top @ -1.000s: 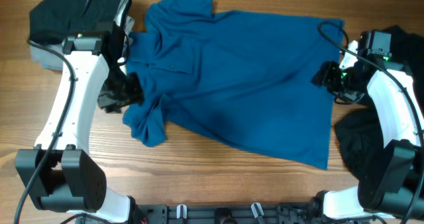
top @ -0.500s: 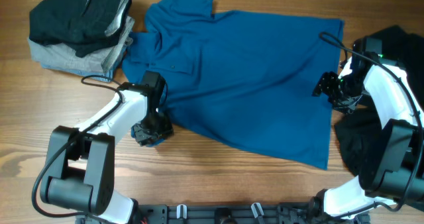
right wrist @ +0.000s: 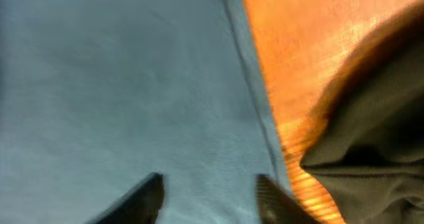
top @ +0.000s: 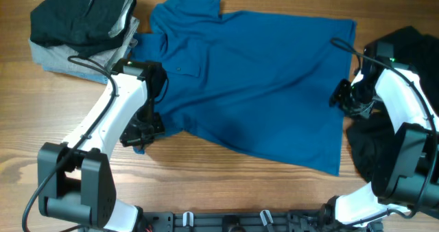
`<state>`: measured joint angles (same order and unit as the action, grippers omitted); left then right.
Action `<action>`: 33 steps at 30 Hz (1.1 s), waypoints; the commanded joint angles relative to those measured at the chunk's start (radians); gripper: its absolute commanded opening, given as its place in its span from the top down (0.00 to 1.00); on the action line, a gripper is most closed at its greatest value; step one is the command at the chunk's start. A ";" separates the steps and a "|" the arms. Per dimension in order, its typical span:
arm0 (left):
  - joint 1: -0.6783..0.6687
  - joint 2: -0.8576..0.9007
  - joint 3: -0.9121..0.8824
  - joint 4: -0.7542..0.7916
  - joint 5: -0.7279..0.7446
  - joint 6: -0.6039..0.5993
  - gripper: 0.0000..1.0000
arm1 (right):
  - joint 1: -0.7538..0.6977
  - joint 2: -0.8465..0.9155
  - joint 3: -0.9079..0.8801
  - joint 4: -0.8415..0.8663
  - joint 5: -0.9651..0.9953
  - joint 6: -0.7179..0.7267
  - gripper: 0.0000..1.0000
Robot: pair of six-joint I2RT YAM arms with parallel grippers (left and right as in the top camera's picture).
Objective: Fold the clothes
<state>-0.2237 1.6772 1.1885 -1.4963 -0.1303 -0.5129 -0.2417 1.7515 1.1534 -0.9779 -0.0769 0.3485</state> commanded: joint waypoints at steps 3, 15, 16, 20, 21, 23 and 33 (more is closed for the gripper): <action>0.160 -0.008 0.010 -0.005 -0.055 -0.019 0.96 | -0.015 0.013 -0.150 0.042 -0.056 0.072 0.71; 0.421 -0.008 0.010 0.049 0.100 0.143 0.31 | -0.304 0.012 -0.062 0.254 0.026 0.020 0.92; 0.421 -0.008 0.010 0.062 0.119 0.155 0.32 | -0.310 0.012 -0.017 0.229 0.006 -0.027 0.85; 0.401 -0.008 0.010 0.307 0.346 0.319 0.43 | -0.311 -0.005 0.172 0.117 -0.149 -0.071 0.64; 0.388 -0.008 0.010 0.377 0.394 0.349 0.55 | -0.309 -0.013 0.188 0.108 -0.224 -0.100 0.62; 0.341 -0.008 0.008 0.565 0.422 0.381 0.83 | -0.299 -0.026 0.193 0.077 -0.336 -0.121 0.61; 0.234 0.323 0.006 0.985 0.391 0.396 0.96 | -0.035 -0.026 0.177 -0.029 -0.349 -0.180 0.56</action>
<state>0.0067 1.8919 1.1946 -0.5575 0.2741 -0.1318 -0.3237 1.7504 1.3323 -1.0061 -0.4046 0.1997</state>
